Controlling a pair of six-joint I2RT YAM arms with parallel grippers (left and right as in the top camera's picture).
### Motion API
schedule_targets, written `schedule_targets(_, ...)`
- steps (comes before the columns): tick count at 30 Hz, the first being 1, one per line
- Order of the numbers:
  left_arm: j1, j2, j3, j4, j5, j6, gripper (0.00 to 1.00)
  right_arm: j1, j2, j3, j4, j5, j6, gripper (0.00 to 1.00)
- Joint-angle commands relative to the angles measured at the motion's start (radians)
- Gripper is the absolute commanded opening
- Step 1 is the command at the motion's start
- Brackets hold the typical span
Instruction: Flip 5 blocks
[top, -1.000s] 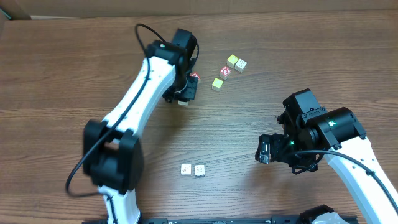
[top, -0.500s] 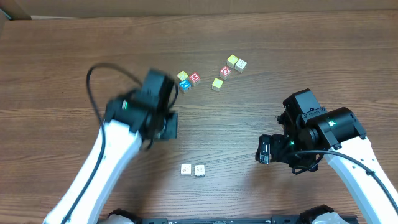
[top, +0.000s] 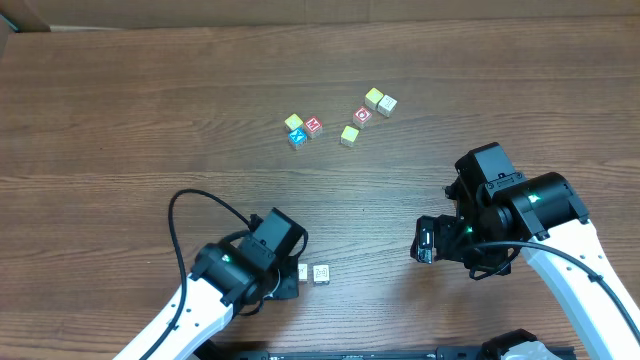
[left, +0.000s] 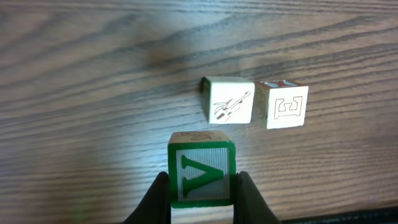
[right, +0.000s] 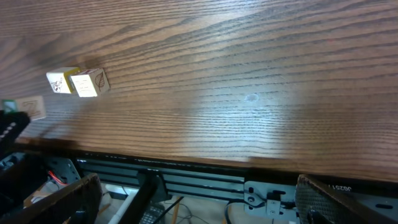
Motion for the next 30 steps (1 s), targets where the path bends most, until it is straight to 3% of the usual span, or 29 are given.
schedule_targets(1, -0.007, -0.007, -0.043, 0.043, 0.011, -0.088, 0.08, 0.006, -0.014, 0.028, -0.004, -0.005, -0.014, 1.0)
schedule_targets(12, -0.006, 0.019, -0.104, 0.099, -0.079, -0.111, 0.09, 0.006, -0.014, 0.028, -0.007, -0.005, -0.018, 1.0)
schedule_targets(24, -0.006, 0.127, -0.104, 0.204, -0.08, -0.137, 0.09, 0.006, -0.014, 0.028, -0.014, -0.005, -0.029, 1.0)
schedule_targets(30, -0.006, 0.129, -0.104, 0.218, -0.082, -0.136, 0.2, 0.006, -0.014, 0.028, -0.014, -0.005, -0.029, 1.0)
